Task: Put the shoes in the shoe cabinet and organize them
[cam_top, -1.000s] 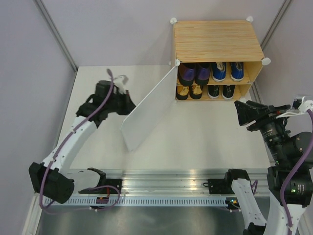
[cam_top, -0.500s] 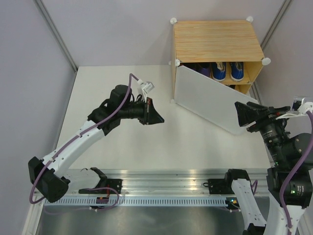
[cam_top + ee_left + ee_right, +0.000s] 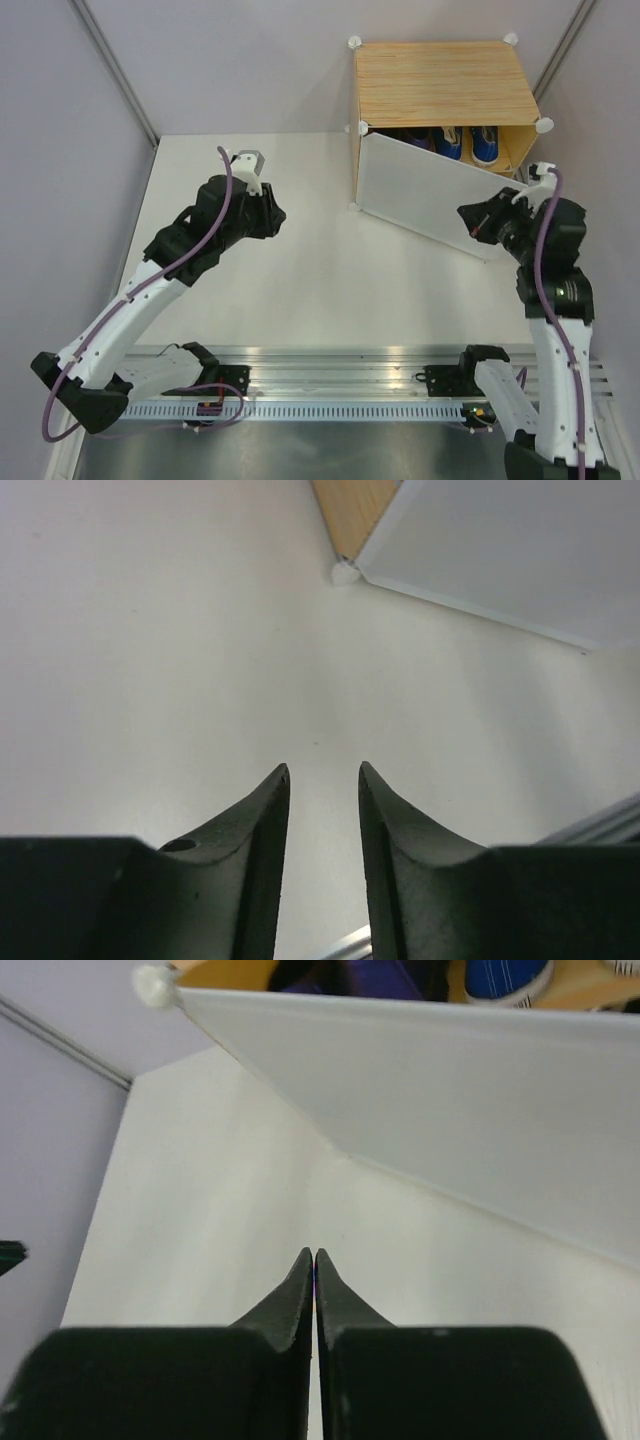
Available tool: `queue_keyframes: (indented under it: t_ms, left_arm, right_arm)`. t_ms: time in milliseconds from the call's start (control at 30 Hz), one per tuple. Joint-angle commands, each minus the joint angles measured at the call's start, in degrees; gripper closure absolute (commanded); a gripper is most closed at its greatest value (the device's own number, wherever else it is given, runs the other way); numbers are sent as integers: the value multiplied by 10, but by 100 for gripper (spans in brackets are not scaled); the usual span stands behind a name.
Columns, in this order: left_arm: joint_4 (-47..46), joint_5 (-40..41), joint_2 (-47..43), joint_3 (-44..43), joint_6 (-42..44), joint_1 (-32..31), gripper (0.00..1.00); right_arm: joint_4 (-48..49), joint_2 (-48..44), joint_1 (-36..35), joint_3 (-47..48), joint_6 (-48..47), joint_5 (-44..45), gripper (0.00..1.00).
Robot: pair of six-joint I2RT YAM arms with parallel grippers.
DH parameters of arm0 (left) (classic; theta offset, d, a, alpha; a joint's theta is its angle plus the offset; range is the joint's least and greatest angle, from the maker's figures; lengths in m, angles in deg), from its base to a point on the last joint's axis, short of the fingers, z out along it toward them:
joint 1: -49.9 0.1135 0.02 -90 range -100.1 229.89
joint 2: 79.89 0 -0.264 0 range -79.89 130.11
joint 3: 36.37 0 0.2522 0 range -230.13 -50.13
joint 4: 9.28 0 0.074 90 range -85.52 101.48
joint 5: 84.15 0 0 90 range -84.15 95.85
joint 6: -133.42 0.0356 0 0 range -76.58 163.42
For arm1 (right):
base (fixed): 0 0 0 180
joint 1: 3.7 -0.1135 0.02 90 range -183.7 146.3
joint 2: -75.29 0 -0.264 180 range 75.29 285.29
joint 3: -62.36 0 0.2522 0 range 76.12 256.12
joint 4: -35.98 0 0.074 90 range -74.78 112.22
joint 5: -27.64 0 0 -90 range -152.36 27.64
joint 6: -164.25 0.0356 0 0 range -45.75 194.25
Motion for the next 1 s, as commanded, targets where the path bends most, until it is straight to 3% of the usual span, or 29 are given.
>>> queue_keyframes:
  t_ms: [0,333,500,533,633,900,967]
  left_arm:
    - [59,122,-15,-23,61,0,60]
    - [32,161,-36,74,127,1,53]
    - [-12,159,-57,106,142,1,47]
    - [-16,155,-60,113,142,1,46]
    - [-26,147,-76,126,142,1,44]
    - [-34,141,-95,146,135,2,40]
    - [-36,142,-102,153,132,2,34]
  right_arm:
    - [21,93,-1,-18,-9,26,99]
    - [80,272,-2,54,-17,99,99]
    - [341,301,-1,-2,10,205,99]
    - [340,313,-2,5,6,224,99]
    - [319,351,-1,49,-13,212,99]
    - [379,367,-1,16,5,171,99]
    - [397,382,-1,20,6,165,99]
